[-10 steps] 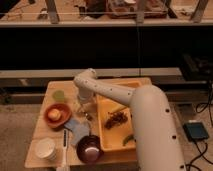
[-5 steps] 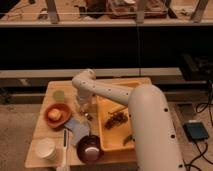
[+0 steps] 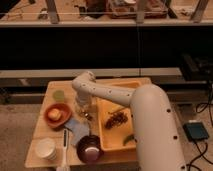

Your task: Place fork in plastic cup

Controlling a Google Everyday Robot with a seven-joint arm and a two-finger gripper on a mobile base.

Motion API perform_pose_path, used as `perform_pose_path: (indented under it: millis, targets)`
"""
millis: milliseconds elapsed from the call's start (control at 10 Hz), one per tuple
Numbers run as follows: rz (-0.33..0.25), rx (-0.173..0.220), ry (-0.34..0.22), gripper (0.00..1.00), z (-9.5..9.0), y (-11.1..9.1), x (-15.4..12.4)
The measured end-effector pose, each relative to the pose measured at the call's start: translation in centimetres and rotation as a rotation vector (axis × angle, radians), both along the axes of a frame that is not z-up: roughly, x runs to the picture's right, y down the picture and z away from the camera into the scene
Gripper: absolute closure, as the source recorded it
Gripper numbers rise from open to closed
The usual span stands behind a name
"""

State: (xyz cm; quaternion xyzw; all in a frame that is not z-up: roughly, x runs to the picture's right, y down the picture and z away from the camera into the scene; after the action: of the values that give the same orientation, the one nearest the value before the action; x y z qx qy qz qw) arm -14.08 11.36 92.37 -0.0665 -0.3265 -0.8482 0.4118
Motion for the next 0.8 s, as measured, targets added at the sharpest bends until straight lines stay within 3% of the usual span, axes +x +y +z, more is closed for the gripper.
perform_pose_path:
  millis: [200,500,800]
  targets:
    - [-0.005,0.001,-0.003,0.56,0.0,0.0,0.0]
    - [-0.063,-0.005,-0.033,0.87,-0.4,0.3,-0.9]
    - [-0.077,-0.025,-0.034,0.91,-0.4,0.3,-0.9]
